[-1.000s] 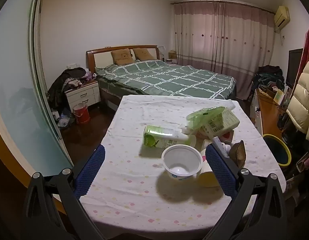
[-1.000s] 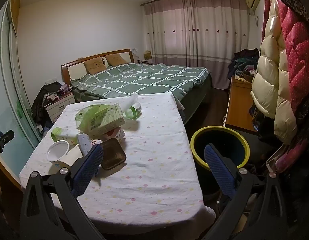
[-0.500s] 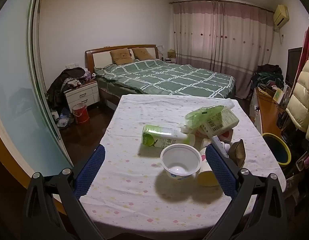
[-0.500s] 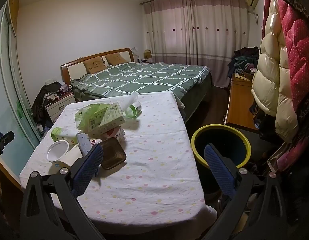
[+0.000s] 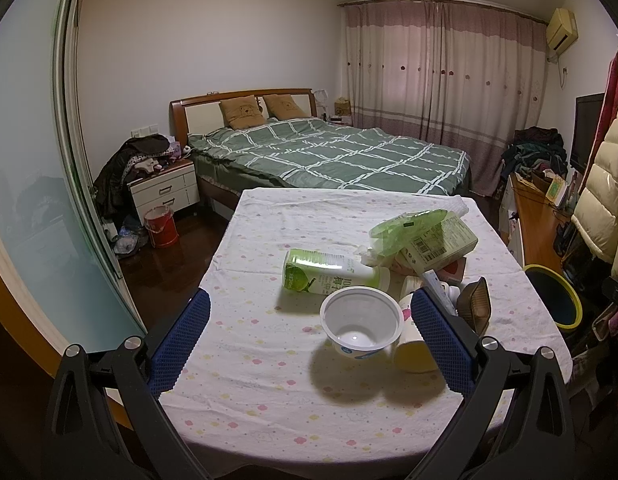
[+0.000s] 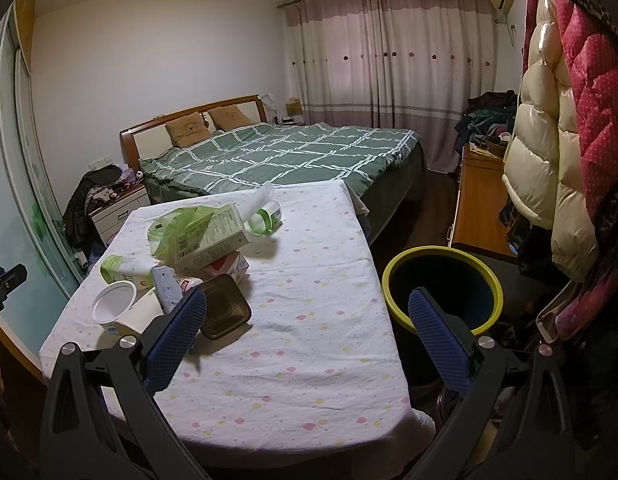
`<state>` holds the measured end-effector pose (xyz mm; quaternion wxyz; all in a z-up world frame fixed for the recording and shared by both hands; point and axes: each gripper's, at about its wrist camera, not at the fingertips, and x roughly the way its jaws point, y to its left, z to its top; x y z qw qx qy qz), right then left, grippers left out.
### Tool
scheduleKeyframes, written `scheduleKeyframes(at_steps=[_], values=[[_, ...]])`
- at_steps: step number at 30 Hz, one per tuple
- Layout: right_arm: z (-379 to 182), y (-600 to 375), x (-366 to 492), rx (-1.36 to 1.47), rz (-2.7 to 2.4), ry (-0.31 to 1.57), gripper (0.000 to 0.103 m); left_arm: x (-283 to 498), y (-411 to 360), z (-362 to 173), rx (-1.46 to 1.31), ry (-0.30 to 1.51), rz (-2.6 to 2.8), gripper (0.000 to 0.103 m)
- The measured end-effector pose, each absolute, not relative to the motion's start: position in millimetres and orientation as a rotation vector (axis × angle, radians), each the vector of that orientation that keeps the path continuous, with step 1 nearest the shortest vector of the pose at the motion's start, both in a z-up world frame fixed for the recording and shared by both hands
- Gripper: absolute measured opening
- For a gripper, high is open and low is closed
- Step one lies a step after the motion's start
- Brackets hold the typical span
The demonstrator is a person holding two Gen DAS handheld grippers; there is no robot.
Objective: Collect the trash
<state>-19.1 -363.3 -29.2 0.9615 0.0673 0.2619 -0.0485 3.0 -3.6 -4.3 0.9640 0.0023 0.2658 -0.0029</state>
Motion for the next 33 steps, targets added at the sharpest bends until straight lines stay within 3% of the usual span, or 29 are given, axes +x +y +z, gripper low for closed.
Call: scheduleKeyframes(at_steps=[33], values=[[-31.9, -364.0, -16.8, 0.144, -0.095, 0.539, 0.097, 1.0, -4.2, -7.2, 0.005, 0.552, -0.011, 0.099]])
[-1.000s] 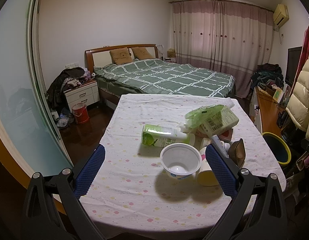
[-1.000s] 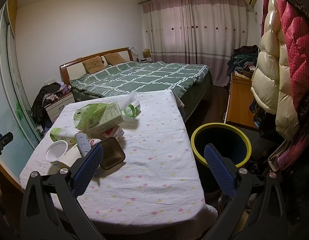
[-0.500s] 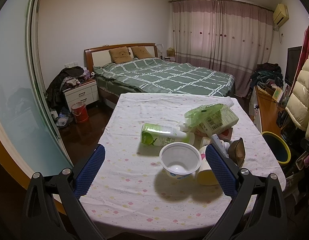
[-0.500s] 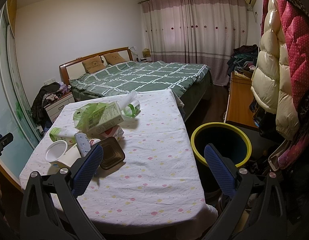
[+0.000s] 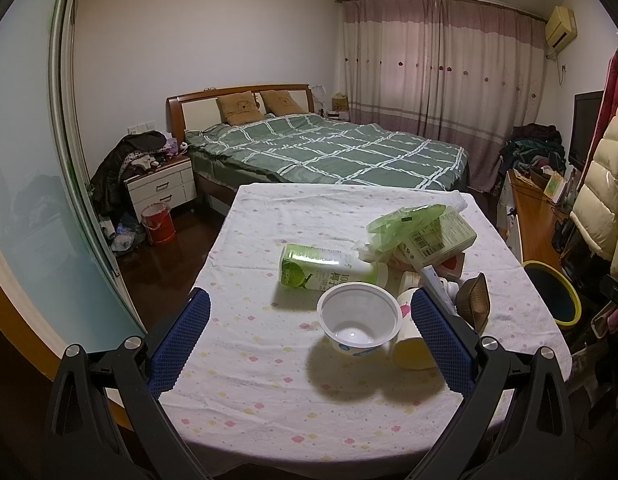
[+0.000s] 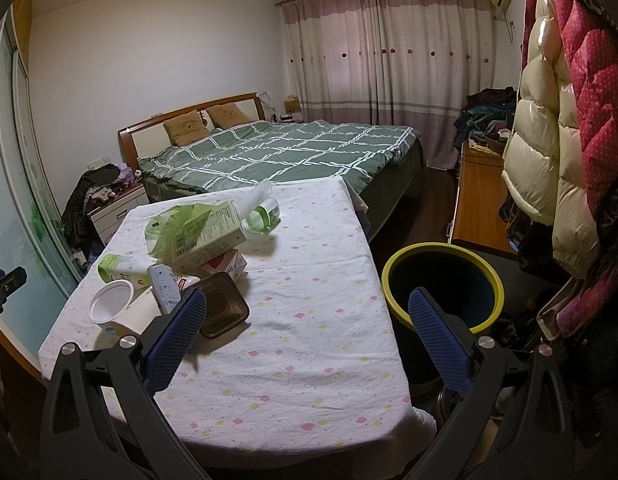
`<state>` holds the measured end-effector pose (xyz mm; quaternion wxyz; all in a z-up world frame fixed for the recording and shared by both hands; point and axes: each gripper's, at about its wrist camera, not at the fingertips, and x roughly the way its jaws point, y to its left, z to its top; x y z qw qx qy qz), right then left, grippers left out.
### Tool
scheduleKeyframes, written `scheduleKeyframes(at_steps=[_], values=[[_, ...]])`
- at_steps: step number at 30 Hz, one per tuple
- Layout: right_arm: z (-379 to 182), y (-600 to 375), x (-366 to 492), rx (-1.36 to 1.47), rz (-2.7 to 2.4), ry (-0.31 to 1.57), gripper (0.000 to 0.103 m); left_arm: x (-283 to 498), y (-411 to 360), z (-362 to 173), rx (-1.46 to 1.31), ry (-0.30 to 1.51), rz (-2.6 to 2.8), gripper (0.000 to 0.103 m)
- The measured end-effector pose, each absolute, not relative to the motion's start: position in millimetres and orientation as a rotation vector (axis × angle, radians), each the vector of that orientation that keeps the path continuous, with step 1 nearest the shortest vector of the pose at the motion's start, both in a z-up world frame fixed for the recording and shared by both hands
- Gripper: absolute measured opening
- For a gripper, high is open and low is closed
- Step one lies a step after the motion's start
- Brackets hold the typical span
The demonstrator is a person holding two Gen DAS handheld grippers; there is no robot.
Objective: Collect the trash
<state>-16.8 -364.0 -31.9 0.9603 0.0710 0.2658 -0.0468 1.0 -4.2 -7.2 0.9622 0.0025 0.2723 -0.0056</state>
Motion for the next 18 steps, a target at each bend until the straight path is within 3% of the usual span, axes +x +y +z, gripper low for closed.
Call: scheduleKeyframes(at_steps=[18], values=[[-35.6, -364.2, -15.0, 0.146, -0.095, 0.541, 0.097, 2.0, -6.3, -10.5, 0.006, 0.558, -0.014, 0.099]])
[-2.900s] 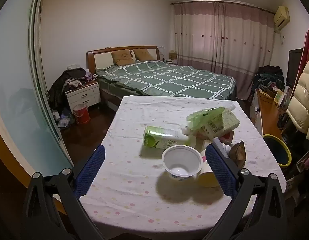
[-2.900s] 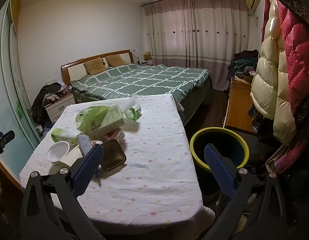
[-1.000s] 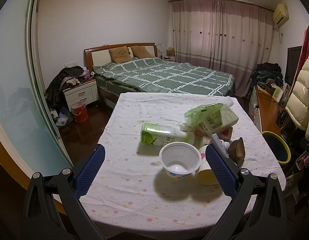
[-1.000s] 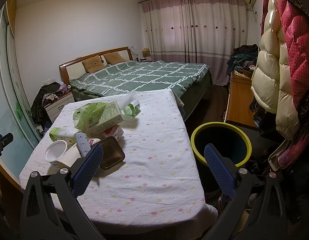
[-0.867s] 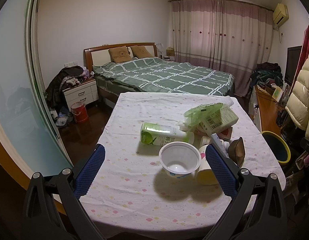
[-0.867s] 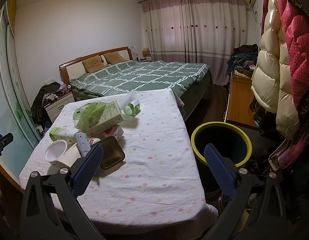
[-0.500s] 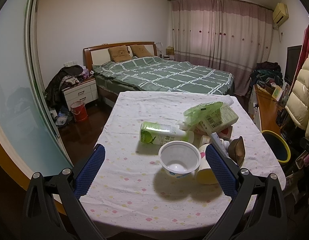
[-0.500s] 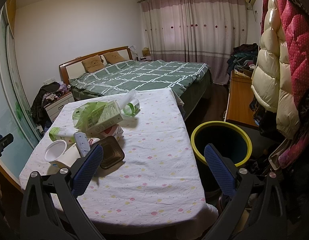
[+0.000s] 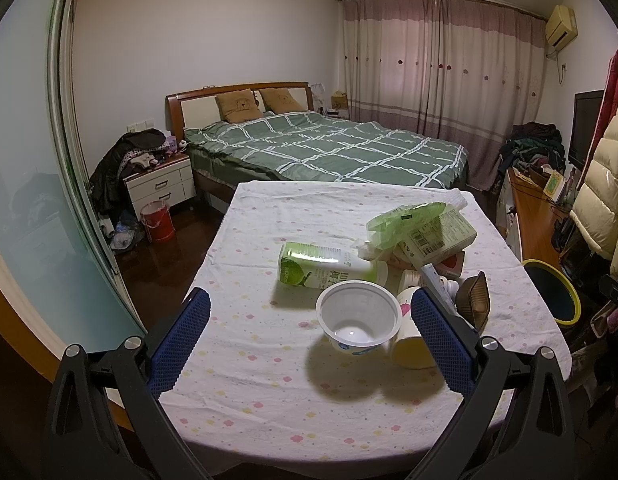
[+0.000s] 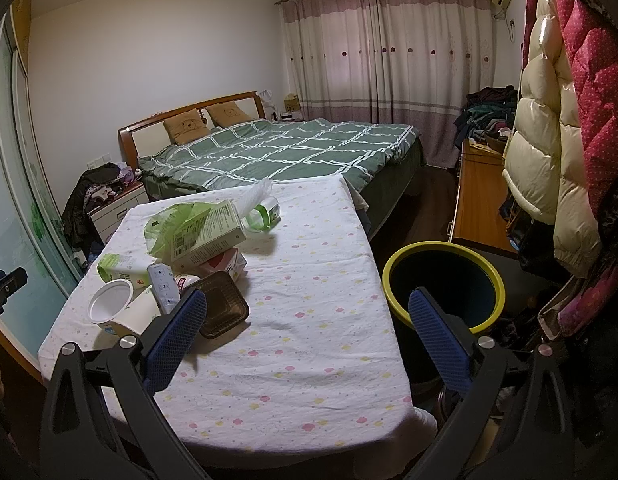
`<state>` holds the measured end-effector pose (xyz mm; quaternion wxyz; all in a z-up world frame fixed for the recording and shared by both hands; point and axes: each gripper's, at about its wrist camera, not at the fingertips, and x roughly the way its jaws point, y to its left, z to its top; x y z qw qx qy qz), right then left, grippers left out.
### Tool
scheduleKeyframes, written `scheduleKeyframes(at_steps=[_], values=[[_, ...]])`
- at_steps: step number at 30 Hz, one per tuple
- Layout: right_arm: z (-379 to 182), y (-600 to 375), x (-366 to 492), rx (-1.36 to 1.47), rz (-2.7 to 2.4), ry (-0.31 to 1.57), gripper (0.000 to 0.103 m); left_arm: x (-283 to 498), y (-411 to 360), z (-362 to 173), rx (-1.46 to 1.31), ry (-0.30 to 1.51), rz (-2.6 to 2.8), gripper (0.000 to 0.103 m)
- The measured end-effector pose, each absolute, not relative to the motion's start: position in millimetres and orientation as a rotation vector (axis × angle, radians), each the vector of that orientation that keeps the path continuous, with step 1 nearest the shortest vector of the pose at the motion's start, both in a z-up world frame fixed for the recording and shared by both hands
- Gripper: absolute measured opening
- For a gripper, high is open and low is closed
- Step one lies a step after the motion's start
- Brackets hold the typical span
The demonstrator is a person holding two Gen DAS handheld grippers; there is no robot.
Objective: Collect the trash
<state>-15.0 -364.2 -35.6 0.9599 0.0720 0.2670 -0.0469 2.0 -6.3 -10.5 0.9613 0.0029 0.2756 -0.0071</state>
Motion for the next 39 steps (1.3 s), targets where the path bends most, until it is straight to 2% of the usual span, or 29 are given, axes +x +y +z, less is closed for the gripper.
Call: scheduleKeyframes(at_steps=[17, 33, 36, 39], values=[[-50, -356, 12, 0.131, -0.069, 0.601, 0.097, 23, -5, -22, -0.006, 0.603, -0.023, 0.099], [-41, -289, 125, 0.091, 0.148, 0.643, 0.097, 60, 1, -41, 0.001, 0.620, -0.021, 0.099], [-38, -274, 148, 0.123, 0.213, 0.669, 0.090, 68, 4, -45, 0.000, 0.631, -0.020, 0.099], [-38, -262, 168, 0.158, 0.239, 0.683, 0.090, 77, 7, -49, -0.004, 0.642, -0.018, 0.099]])
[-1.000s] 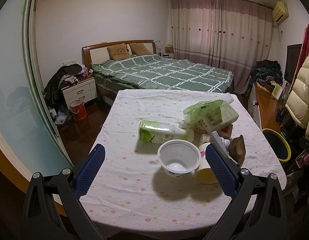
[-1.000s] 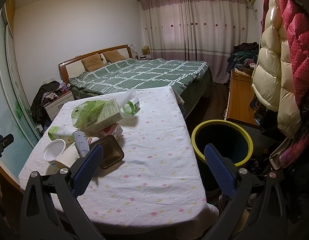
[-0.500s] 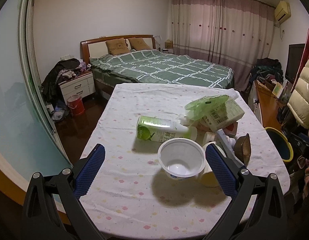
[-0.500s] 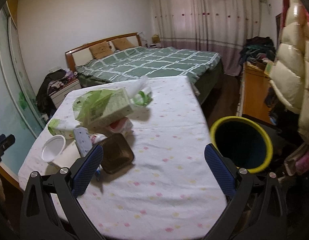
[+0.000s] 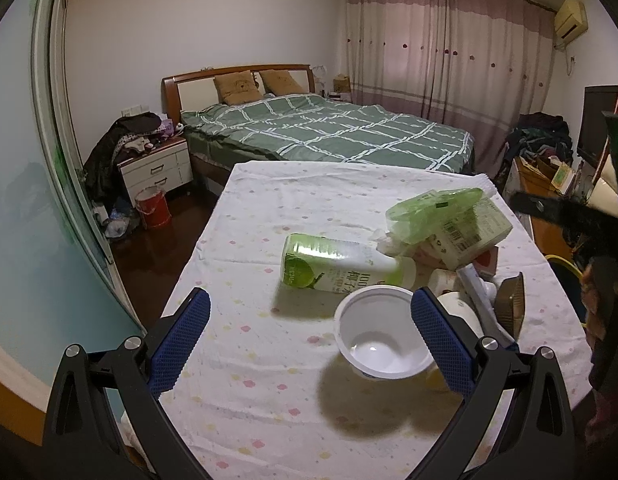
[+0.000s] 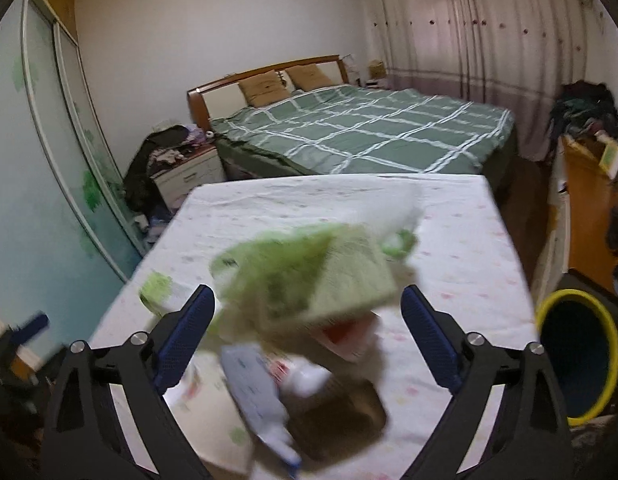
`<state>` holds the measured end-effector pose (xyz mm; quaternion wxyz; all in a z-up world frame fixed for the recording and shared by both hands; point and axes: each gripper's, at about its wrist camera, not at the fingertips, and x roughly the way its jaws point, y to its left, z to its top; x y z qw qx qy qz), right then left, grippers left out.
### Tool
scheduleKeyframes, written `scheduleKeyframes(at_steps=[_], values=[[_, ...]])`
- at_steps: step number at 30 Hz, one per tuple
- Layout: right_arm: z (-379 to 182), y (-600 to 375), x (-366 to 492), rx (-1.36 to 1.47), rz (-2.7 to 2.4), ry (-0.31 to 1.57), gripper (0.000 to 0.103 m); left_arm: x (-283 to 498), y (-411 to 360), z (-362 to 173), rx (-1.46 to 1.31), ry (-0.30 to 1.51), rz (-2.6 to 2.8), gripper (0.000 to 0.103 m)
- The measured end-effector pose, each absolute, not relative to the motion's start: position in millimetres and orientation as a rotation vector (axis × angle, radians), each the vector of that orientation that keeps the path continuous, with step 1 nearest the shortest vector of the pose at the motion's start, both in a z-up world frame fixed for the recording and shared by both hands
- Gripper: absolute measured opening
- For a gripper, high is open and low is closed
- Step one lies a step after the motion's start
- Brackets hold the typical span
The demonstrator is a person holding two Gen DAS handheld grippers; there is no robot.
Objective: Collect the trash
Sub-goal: 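Reach the right tool to the green plastic bag and grasp it, then carry the green bag with the right tool and drop it into the yellow bin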
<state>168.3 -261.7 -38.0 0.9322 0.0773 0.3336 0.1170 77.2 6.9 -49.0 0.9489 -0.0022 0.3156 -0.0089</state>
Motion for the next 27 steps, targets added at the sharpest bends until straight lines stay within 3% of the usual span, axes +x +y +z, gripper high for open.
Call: scheduleKeyframes(at_steps=[11, 17, 19, 22, 24, 27], values=[[-61, -231, 236, 0.191, 0.201, 0.774, 0.087, 98, 9, -58, 0.001, 0.653, -0.031, 0.099], [-75, -231, 246, 0.208, 0.191, 0.809, 0.059, 105, 11, -63, 0.004, 0.658, -0.037, 0.099], [-76, -231, 247, 0.219, 0.195, 0.807, 0.044, 107, 12, -65, 0.002, 0.661, -0.038, 0.099], [-74, -232, 247, 0.245, 0.221, 0.795, 0.036, 107, 13, -67, -0.002, 0.665, -0.042, 0.099], [-70, -231, 245, 0.256, 0.238, 0.773, 0.024, 107, 13, -68, -0.003, 0.666, -0.044, 0.099], [-61, -227, 242, 0.251, 0.260, 0.741, 0.020, 106, 13, -68, -0.002, 0.663, -0.047, 0.099]])
